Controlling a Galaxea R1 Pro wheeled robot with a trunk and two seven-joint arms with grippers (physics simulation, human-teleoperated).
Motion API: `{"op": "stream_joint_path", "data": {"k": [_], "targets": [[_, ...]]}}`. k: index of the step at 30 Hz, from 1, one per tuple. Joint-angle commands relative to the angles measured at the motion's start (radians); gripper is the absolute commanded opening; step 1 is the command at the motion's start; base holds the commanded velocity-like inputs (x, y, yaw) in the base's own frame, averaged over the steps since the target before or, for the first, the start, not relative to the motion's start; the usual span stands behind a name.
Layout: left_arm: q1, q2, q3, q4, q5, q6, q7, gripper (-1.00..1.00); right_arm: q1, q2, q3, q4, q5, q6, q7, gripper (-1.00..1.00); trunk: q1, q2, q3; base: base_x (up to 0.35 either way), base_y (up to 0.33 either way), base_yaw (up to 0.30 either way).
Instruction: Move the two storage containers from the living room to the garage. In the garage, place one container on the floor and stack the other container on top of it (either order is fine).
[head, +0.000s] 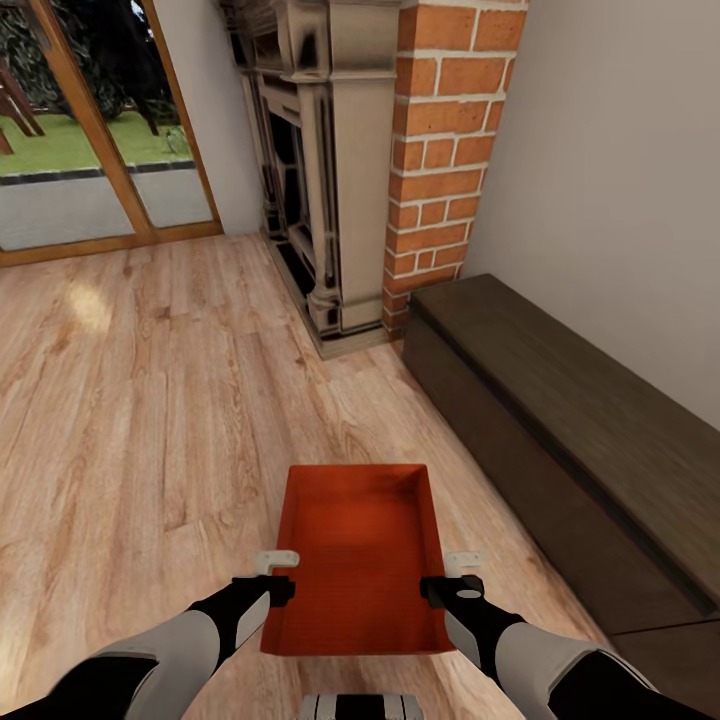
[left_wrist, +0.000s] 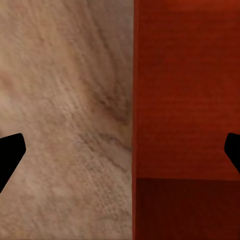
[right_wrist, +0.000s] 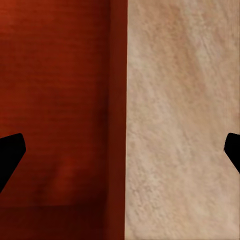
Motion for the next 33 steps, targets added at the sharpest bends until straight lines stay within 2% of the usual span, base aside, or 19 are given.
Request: {"op": "stream_joint_path", "data": {"k": [1, 3, 33], "targets": [[0.000, 0.000, -0.001, -0.002, 0.001, 0.006, 0.003, 1.00, 0.000, 0.000, 0.009, 0.001, -0.010, -0.003, -0.002, 1.00, 0.004, -0.007, -0.004, 0.000, 0.000, 0.000], [0.000, 0.000, -0.001, -0.002, 0.001, 0.006, 0.003, 1.00, 0.000, 0.000, 0.009, 0.001, -0.010, -0.003, -0.002, 1.00, 0.011, -0.021, -0.010, 0.000, 0.000, 0.000], [0.000, 0.000, -0.001, -0.002, -0.004, 0.006, 0.003, 1.00, 0.000, 0.000, 0.010, 0.001, -0.010, -0.002, -0.002, 1.00, 0.011, -0.021, -0.010, 0.000, 0.000, 0.000]]}}
